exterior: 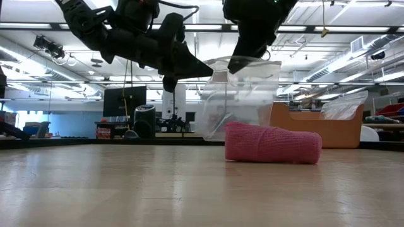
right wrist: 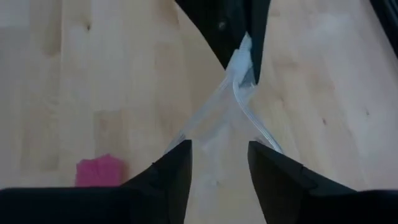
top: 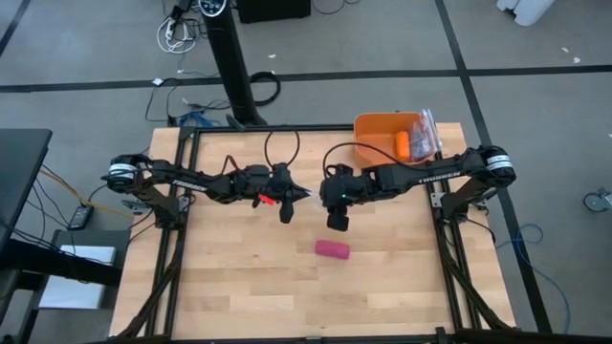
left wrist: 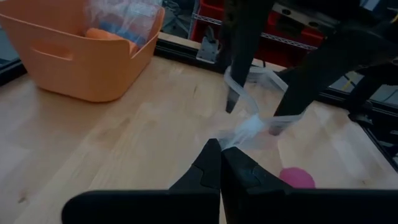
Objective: Roll bandage
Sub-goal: Insert the pink bandage into the transparent zip bag
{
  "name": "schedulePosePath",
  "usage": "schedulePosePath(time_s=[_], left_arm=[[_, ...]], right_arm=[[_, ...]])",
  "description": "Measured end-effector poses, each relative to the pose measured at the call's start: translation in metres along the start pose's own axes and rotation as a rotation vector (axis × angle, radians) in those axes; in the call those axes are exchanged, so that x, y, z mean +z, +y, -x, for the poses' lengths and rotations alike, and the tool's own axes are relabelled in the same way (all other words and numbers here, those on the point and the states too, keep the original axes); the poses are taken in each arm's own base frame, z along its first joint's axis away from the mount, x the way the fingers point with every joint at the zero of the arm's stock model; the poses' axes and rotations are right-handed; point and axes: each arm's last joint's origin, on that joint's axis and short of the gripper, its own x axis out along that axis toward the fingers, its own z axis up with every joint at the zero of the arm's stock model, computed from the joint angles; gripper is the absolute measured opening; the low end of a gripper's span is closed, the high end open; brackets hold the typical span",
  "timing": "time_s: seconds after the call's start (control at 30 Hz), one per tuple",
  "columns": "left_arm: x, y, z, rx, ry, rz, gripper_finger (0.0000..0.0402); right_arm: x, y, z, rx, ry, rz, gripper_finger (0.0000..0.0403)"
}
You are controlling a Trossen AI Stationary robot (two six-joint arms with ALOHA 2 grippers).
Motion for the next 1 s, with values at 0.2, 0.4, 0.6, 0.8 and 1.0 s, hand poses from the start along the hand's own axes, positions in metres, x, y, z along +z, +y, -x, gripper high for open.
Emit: schedulePosePath(time_s=[0.2,0.4,0.6,0.8,1.0], left_arm=[[-0.001,-0.004,0.000,-0.011,0.000,-0.003,0.0000],[0.000,-0.004,0.000,-0.013,-0.004,0.000,0.0000],[0.000,-0.004,0.000,-0.014,-0.006,0.004,0.0000],[0.001,-0.004,0.000,-0.016,-0.013,0.004,0.0000],[0.000,-0.005,0.000,-0.018,-0.013,0.004,0.0000]], right_arm=[[-0.002,0.001,-0.004,-0.020,0.017,0.122,0.0050],[-0.002,0.010,-0.003,0.066,0.011,0.310,0.0008],[-0.001,0.001,-0.004,-0.040,0.012,0.205,0.0030],[-0.004,-0.003,-0.005,-0.028,0.046,0.118,0.0130],[-0.007,-0.009,-0.006,0.049,0.096,-0.018,0.0178]])
